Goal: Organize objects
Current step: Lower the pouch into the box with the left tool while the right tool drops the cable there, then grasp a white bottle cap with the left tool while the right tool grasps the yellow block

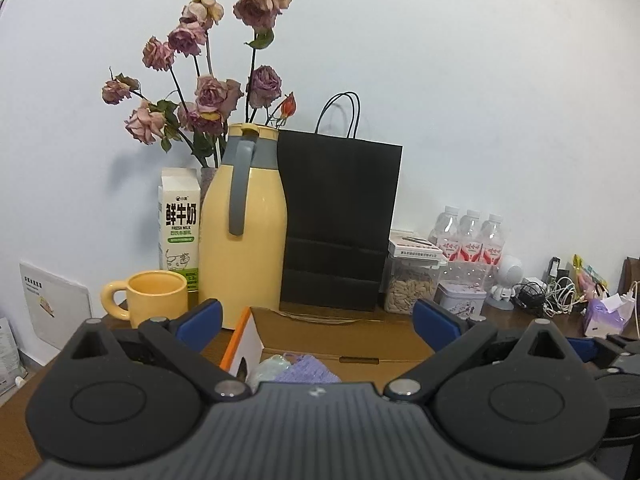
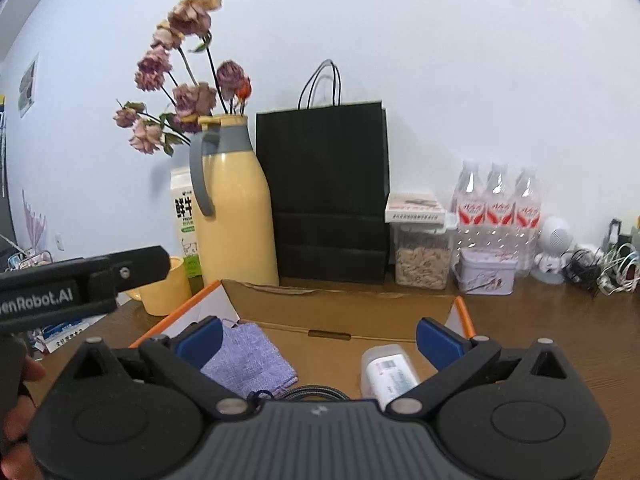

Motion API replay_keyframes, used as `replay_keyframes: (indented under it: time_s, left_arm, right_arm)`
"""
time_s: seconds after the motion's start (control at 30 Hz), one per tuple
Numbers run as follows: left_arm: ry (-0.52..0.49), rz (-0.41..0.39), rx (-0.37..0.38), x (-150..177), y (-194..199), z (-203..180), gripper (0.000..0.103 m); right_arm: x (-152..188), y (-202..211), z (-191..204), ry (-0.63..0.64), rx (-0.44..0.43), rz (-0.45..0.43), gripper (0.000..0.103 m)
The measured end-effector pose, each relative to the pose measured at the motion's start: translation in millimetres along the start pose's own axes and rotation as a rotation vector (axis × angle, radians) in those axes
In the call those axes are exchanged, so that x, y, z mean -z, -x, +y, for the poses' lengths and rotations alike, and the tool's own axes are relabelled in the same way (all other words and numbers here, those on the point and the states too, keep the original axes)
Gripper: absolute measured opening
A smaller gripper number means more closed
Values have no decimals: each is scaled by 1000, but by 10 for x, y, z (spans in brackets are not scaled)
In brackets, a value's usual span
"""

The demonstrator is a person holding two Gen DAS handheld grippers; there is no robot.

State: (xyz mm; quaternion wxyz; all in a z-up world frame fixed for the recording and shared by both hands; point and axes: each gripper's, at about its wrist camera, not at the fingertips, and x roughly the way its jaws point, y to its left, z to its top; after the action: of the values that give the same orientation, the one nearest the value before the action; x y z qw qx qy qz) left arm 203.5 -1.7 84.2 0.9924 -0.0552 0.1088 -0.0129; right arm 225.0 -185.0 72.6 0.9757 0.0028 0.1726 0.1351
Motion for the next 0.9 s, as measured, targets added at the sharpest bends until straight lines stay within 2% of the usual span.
replay_keyframes:
  time_s: [0.2, 0.37, 0.63, 0.9]
  left_arm:
    - [-35, 18, 9, 21, 351, 31, 103]
    - [-52, 58, 9, 169, 633, 113, 103]
    - [-81, 156, -6, 580, 986, 265, 103]
    - [-36, 278, -23, 1044, 1160, 470, 103]
  right_arm:
    - [121, 465, -93, 8, 13, -16, 103]
    - [361, 787, -154, 11, 24, 12, 103]
    - [852, 1148, -170, -2, 21, 95, 103]
    - [1287, 1216, -91, -1, -12, 219, 103]
